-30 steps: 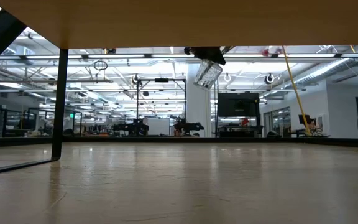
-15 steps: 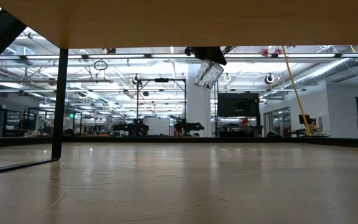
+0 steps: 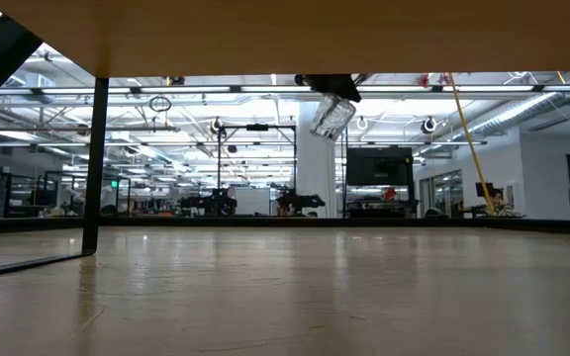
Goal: Pick and place flowers into a vace then onto a shelf
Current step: Put the pink tulip into the transparent vase
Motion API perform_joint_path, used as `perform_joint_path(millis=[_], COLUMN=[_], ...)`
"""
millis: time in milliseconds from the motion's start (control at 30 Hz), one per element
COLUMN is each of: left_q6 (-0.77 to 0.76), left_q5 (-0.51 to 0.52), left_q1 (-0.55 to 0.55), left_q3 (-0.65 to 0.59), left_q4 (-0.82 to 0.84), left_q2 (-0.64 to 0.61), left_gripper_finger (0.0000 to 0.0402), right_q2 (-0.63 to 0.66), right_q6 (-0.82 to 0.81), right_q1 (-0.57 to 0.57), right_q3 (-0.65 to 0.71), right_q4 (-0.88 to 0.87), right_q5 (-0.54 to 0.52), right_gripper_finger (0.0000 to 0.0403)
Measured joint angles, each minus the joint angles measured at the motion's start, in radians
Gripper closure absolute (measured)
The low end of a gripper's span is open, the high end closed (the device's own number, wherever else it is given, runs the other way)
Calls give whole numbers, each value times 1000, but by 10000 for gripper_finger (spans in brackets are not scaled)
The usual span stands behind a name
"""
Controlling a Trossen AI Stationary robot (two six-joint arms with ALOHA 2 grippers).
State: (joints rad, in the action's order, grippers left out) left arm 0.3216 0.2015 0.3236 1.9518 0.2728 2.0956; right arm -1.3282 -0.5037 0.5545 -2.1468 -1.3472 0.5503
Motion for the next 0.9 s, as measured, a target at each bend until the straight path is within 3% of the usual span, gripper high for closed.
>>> perform_joint_path(millis=[900], left_q6=[17], left_q5=[23], left_q1=[-3], left_q3=[0], left_q4=[70], left_q2=[0], left_gripper_finger=[252], right_q2=[-22], right_q6=[10], right_q1=[0], right_q3=[0], right_q4=[3], right_q5=[-2], right_gripper_finger=[403])
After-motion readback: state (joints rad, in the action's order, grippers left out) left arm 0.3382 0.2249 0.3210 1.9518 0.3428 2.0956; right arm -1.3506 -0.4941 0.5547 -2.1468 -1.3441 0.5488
